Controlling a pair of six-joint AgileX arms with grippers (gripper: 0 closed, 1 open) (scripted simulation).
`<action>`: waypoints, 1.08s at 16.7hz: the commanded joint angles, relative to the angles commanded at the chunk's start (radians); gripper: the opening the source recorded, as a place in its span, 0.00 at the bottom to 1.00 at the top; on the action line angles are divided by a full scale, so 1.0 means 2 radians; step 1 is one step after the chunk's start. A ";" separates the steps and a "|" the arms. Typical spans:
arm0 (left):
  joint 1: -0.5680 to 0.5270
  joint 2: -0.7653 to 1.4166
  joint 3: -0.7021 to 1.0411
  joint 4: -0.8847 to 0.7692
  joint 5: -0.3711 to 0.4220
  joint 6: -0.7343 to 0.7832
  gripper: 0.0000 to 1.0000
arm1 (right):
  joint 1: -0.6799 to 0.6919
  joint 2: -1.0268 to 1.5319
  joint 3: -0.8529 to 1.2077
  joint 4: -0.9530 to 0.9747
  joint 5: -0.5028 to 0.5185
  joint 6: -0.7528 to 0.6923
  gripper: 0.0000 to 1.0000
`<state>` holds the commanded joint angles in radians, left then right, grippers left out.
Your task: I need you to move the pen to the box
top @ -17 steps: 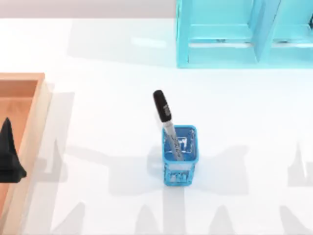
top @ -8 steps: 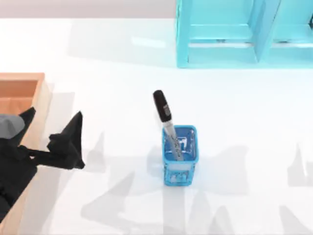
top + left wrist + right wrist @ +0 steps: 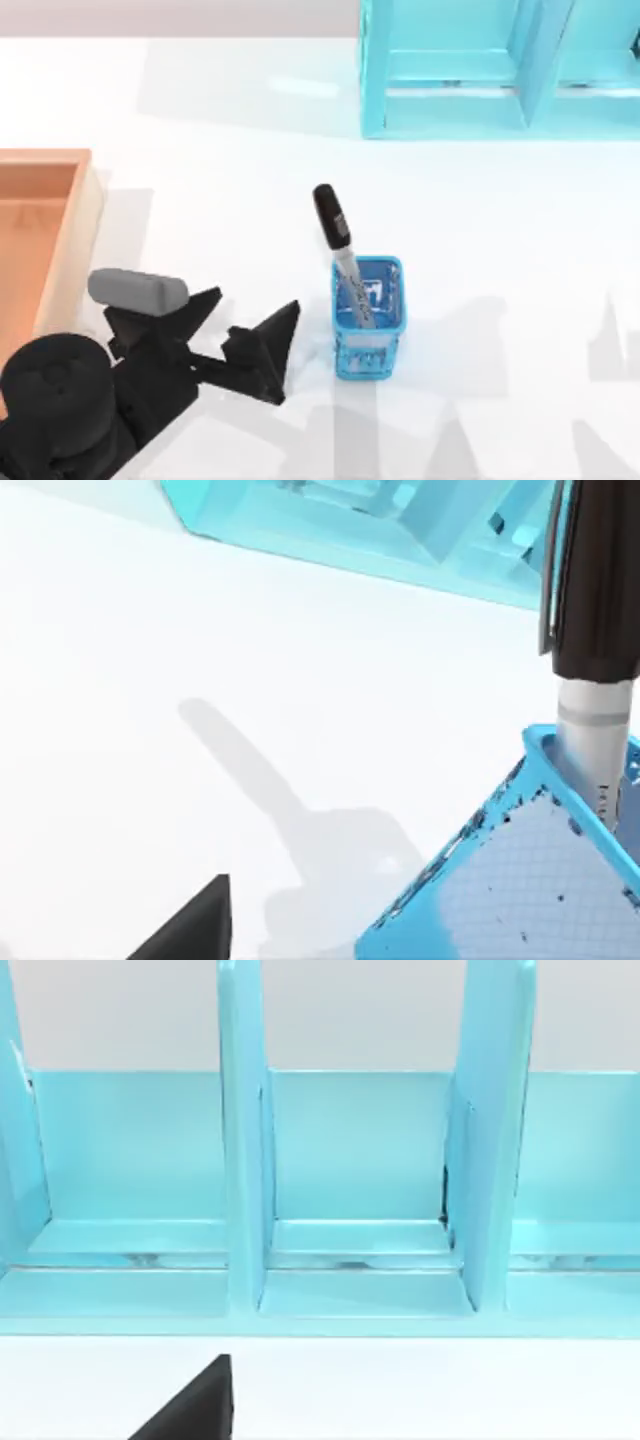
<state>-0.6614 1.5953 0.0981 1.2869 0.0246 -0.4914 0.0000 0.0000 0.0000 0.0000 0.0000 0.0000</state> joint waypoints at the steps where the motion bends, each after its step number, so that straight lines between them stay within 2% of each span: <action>1: -0.012 0.028 0.003 0.025 0.001 -0.010 1.00 | 0.000 0.000 0.000 0.000 0.000 0.000 1.00; 5: -0.042 0.087 0.013 0.084 0.003 -0.033 1.00 | 0.000 0.000 0.000 0.000 0.000 0.000 1.00; 12: -0.042 0.095 0.020 0.085 0.003 -0.034 1.00 | 0.000 0.000 0.000 0.000 0.000 0.000 1.00; 18: -0.046 0.178 0.138 0.054 0.001 -0.036 1.00 | 0.000 0.000 0.000 0.000 0.000 0.000 1.00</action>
<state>-0.7540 1.9511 0.3746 1.3942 0.0276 -0.5627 0.0000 0.0000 0.0000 0.0000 0.0000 0.0000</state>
